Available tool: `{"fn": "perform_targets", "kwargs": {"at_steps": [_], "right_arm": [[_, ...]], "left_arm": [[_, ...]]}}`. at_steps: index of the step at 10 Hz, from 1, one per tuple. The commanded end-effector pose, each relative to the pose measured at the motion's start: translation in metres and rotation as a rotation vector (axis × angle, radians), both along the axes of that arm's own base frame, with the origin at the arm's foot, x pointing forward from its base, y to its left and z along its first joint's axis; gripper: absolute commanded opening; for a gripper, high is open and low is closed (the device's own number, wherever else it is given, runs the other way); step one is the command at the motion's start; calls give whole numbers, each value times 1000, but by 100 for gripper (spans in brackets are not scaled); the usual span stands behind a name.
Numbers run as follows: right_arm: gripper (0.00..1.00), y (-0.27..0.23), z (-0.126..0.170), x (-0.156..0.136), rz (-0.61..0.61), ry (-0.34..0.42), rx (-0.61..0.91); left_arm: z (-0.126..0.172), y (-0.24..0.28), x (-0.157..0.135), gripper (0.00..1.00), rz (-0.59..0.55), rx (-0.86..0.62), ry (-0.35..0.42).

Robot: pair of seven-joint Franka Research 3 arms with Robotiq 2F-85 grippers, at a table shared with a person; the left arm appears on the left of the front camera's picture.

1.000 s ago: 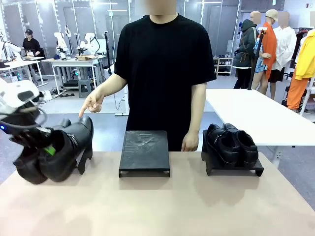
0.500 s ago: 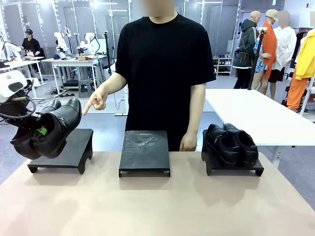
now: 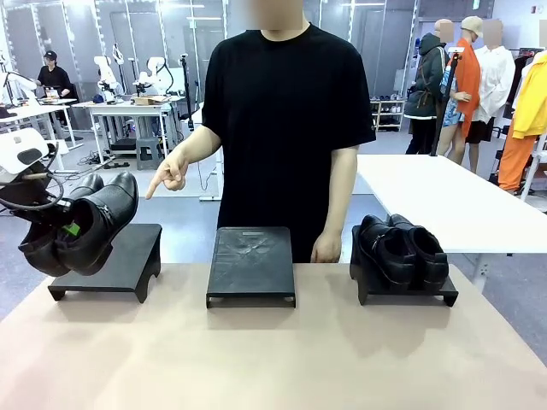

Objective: Place the shoes on the stand as instructed by the person.
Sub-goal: Pick up another pair of Shoes and place it on the Shoes Stand indicated by the person.

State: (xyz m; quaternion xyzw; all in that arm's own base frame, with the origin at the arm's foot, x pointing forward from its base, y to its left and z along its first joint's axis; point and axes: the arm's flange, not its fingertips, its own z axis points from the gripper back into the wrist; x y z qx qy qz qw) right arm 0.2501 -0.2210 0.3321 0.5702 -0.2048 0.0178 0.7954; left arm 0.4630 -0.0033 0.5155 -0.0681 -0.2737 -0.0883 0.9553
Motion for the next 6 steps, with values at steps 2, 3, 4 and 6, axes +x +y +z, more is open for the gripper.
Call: {"fn": "perform_targets", "kwargs": {"at_steps": [2,3,4,6], "right_arm": [[89,1,3,-4,3,14,1],[89,1,3,-4,3,14,1],[89,1,3,-4,3,14,1],[89,1,3,-4,3,14,1]], "left_arm": [[7,0,0,0,4,-5,-25],[7,0,0,0,4,-5,-25],[-2,-1,0,8,-1,0,4],[-10,2,9,8,45,33,-62]]}}
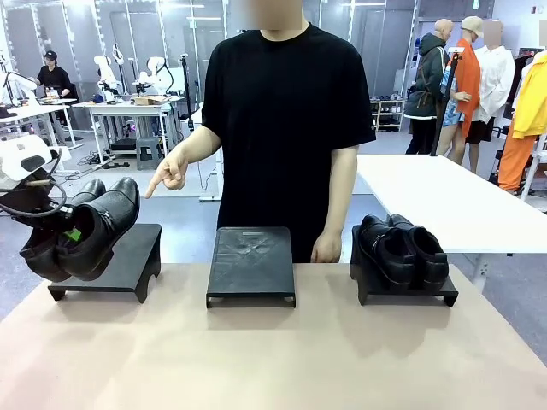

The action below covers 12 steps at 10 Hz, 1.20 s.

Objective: Place the shoes on the stand as instructed by the person.
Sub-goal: Pick up another pair of Shoes and place it on the Shoes Stand indicated by the person.

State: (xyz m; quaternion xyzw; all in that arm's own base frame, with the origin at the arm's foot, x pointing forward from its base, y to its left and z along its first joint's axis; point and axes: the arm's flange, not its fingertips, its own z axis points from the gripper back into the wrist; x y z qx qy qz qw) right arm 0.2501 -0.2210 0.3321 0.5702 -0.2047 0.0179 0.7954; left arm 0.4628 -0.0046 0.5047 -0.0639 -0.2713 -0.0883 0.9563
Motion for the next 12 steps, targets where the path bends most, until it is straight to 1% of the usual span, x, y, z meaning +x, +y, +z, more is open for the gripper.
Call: {"fn": "perform_targets", "kwargs": {"at_steps": [1,2,3,4,6,7,8,10,12], "right_arm": [[89,1,3,-4,2,14,1],[89,1,3,-4,2,14,1],[89,1,3,-4,2,14,1],[89,1,3,-4,2,14,1],[89,1,3,-4,2,14,1],[89,1,3,-4,2,14,1],[89,1,3,-4,2,14,1],[89,1,3,-4,2,14,1],[89,1,3,-4,2,14,1]], "left_arm": [[-4,2,21,8,17,21,-70],[-10,3,34,8,40,63,-121],[-14,5,46,8,55,70,-134],[-20,7,57,8,60,39,-108],[-32,13,79,8,68,28,-98],[-32,14,85,8,46,26,-106],[-34,15,91,8,49,35,-103],[-44,17,108,8,62,53,-70],[-49,19,119,8,63,45,-51]]}}
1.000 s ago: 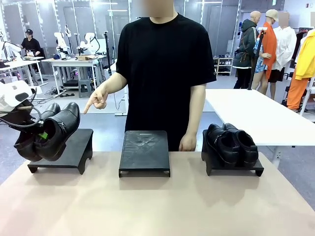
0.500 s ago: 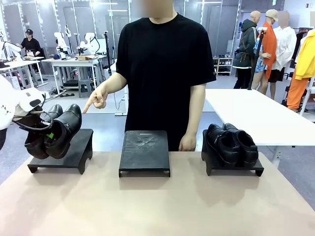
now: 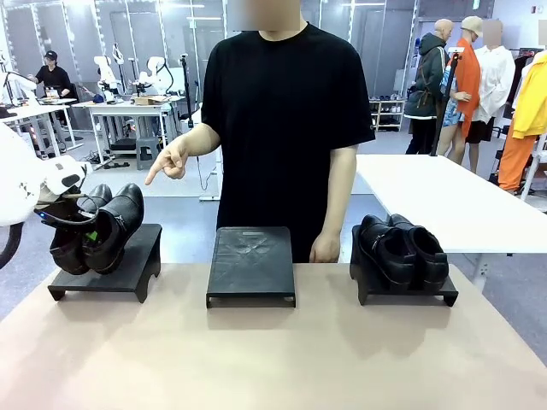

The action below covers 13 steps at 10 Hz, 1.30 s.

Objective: Place the shoes on the stand as instructed by the person.
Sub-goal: Pick up another pair of Shoes and place it on the Shoes Stand indicated by the person.

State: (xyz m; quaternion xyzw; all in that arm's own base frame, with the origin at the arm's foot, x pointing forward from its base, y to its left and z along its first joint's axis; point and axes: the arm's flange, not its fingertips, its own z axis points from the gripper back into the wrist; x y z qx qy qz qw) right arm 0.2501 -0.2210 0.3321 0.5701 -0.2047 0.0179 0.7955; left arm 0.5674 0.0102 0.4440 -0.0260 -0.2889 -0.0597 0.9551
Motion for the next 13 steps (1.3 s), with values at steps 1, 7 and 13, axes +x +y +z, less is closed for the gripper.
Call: {"fn": "perform_targets", "kwargs": {"at_steps": [1,7,13], "right_arm": [[89,1,3,-4,3,14,2],[89,1,3,-4,3,14,2],[89,1,3,-4,3,14,2]], "left_arm": [[9,3,17,8,-21,-11,-15],[-17,5,43,8,-4,-8,23],[-25,10,45,46,-15,-19,58]]}}
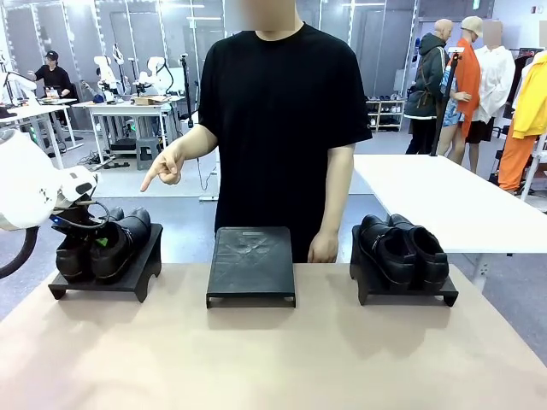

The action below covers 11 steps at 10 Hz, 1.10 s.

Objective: Place the shoes on the stand as instructed by the person.
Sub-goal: Pick up another pair of Shoes and place it on the Shoes Stand indicated by the person.

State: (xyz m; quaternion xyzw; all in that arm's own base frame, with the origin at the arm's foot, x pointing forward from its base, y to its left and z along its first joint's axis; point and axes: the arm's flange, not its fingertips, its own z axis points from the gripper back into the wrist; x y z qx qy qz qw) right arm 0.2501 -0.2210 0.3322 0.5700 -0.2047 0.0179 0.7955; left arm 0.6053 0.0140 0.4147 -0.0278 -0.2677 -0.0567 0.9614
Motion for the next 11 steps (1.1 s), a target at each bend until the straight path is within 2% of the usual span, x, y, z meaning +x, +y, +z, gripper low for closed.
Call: {"fn": "perform_targets", "kwargs": {"at_steps": [1,2,3,4,5,7,8,9,11], "right_arm": [[89,1,3,-4,2,14,2],[89,1,3,-4,2,14,2],[89,1,3,-4,2,14,2],[89,1,3,-4,2,14,2],[89,1,3,-4,2,14,2],[89,1,3,-4,2,14,2],[89,1,3,-4,2,14,2],[89,1,3,-4,2,14,2],[89,1,3,-4,2,14,2]], "left_arm": [[6,7,6,54,-13,-20,19],[10,6,5,69,-13,-21,17],[13,5,2,77,-14,-18,19],[16,3,0,92,-12,-15,20],[17,2,-3,100,-11,-11,23],[19,3,-8,100,-2,-10,35],[21,-1,-21,100,-47,-21,76],[14,0,-4,100,-6,-7,9],[14,0,-4,100,-6,-7,9]]}}
